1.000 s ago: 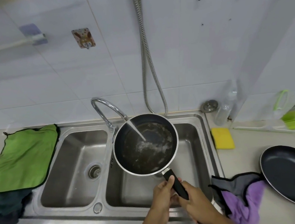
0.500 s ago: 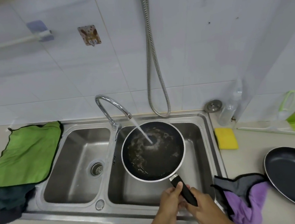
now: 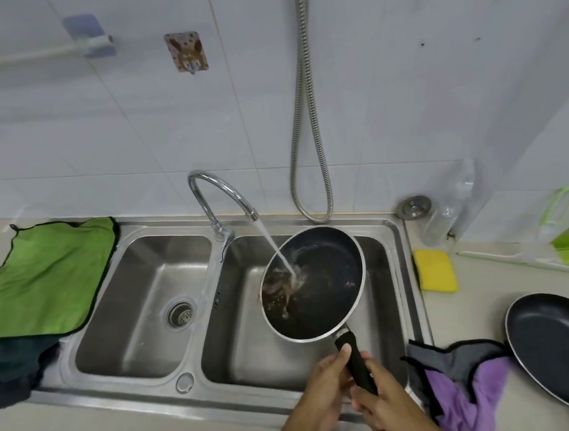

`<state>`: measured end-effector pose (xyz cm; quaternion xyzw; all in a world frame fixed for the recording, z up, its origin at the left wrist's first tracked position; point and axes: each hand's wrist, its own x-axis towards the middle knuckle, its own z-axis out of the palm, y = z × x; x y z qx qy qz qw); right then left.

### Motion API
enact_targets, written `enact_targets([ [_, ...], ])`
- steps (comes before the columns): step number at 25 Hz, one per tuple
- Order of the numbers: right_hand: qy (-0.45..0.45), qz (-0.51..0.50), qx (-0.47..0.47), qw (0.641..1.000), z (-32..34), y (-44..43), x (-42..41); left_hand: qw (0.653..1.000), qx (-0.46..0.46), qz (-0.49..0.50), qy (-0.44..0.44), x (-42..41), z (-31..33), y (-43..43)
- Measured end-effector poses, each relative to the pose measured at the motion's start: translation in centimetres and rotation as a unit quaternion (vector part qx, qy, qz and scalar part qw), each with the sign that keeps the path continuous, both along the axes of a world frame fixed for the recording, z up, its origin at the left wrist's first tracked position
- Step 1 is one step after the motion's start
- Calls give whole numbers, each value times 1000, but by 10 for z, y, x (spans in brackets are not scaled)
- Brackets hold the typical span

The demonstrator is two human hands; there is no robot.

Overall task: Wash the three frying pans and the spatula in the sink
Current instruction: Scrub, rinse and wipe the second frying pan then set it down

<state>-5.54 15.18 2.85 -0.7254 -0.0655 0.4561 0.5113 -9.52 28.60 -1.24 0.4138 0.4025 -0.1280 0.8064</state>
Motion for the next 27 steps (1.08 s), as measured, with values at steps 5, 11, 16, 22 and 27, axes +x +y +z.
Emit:
enact_targets([
  [5,-145,68,-121,980,1,-17,-1,996,-35,-74,31,11,17,-13],
  [11,-268,97,-189,940,11,-10,-3,995,-34,-94,4,25,34,-11],
  [16,-336,101,-204,914,-10,-15,-13,991,-37,-119,-46,28,38,-7],
  [22,-328,5,-164,930,10,-12,-9,984,23,-175,-35,10,32,77],
  [27,-326,-12,-177,929,6,-17,-8,982,90,164,20,30,8,226],
])
